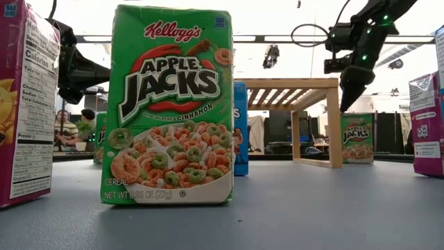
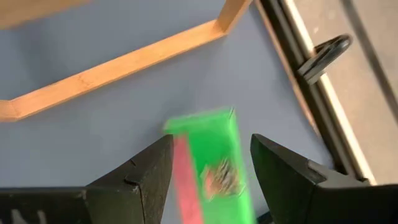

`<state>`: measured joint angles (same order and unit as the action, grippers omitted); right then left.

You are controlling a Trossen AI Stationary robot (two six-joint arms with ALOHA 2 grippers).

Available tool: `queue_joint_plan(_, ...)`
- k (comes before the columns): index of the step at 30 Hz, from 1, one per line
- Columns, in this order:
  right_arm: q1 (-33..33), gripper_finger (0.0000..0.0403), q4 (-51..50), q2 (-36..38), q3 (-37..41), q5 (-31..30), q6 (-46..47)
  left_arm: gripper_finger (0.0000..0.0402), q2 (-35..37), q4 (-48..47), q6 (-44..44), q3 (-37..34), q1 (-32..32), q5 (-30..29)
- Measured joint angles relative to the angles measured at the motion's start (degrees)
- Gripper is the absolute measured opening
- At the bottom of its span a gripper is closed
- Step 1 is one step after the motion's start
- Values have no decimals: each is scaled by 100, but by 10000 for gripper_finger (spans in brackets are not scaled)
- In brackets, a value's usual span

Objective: Stack cereal on shelf
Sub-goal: Put the top right green cereal box on the shelf

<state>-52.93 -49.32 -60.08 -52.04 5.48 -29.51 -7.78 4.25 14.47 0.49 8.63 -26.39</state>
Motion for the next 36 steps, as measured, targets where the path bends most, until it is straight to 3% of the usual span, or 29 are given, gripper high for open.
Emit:
queue_joint_plan(4,0,235,0,252,-10,9,-1,1,-1,0,-2,1,-1,-1)
queue_joint_plan(12,0,351,-11,349,-15,33,143,1,0,0,-2,1,1,-1)
queue_joint_plan(15,0,372,-10,293,7,17,103,1,1,0,1,2,2,0)
queue_joint_plan(26,0,376,9,-236,173,-132,-160,1,0,0,-2,2,2,0)
queue_joint_plan(29,0,373,31,-425,173,-420,-195,1,1,0,-1,2,1,-2)
queue_joint_plan(36,0,319,-2,-690,173,-708,-233,1,1,0,-2,2,2,-2)
